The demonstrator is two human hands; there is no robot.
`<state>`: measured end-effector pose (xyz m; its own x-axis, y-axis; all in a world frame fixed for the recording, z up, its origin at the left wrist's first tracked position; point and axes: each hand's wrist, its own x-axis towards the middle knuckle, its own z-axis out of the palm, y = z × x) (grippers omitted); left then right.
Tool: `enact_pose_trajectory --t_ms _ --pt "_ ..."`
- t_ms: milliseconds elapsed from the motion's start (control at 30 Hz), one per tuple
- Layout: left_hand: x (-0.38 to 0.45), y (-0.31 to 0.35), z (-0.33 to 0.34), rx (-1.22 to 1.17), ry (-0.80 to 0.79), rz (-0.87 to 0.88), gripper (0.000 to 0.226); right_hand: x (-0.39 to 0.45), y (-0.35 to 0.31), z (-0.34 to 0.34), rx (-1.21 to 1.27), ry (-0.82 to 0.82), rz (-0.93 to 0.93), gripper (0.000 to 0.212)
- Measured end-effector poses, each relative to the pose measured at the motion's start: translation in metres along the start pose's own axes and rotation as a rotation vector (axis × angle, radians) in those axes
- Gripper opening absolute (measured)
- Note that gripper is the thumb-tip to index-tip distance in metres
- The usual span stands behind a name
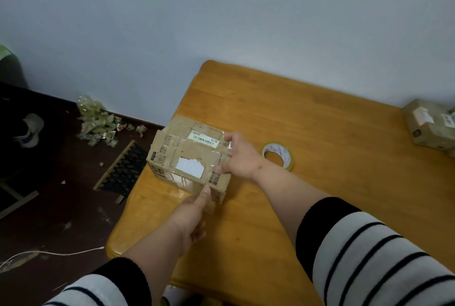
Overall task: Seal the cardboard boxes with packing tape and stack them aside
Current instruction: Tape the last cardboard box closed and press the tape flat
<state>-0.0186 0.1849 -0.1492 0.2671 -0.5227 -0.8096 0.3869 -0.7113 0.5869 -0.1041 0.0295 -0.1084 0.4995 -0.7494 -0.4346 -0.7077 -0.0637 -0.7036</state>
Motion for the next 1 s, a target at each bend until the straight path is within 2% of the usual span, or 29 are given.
enact_pose_trajectory --t_ms 100,200,267,367,433,533,633,767,867,933,1000 --pt "-0.001 -0.004 -0.011 -0.220 -0.111 -0.076 0.047 -0.001 0.002 -0.001 0.044 -0.015 0.021 0.070" --pt "0.000 -0.007 -0.020 -0.272 -0.152 -0.075 0.036 -0.003 0.005 -0.002 0.025 0.015 0.030 0.065" --pt "0.001 -0.012 -0.028 -0.265 -0.114 -0.057 0.021 -0.003 0.003 -0.006 0.048 0.033 0.041 0.066" --pt "0.002 -0.016 -0.035 -0.105 0.043 -0.001 0.009 -0.003 0.001 -0.009 0.072 0.026 0.052 0.069" --pt "0.000 -0.012 -0.035 0.071 0.223 0.133 0.010 -0.005 0.000 -0.009 0.056 0.021 0.051 0.070" --pt "-0.008 0.008 -0.035 0.479 0.542 0.504 0.009 -0.010 -0.002 -0.007 0.080 0.021 0.050 0.072" --pt "-0.015 0.033 -0.029 0.742 0.630 0.829 0.032 -0.016 -0.005 -0.005 0.117 0.023 0.048 0.078" --pt "-0.016 0.067 -0.016 1.043 0.570 1.046 0.058 -0.021 -0.008 0.000 0.159 0.054 0.030 0.091" --pt "-0.007 0.091 -0.006 1.306 0.404 0.977 0.082 -0.023 -0.007 0.001 0.169 0.072 0.013 0.089" --pt "-0.001 0.103 -0.002 1.438 0.292 0.878 0.075 -0.023 -0.007 0.000 0.153 0.068 0.017 0.091" --pt "0.004 0.112 -0.002 1.499 0.234 0.831 0.049 -0.023 -0.005 0.000 0.178 0.065 0.036 0.094"
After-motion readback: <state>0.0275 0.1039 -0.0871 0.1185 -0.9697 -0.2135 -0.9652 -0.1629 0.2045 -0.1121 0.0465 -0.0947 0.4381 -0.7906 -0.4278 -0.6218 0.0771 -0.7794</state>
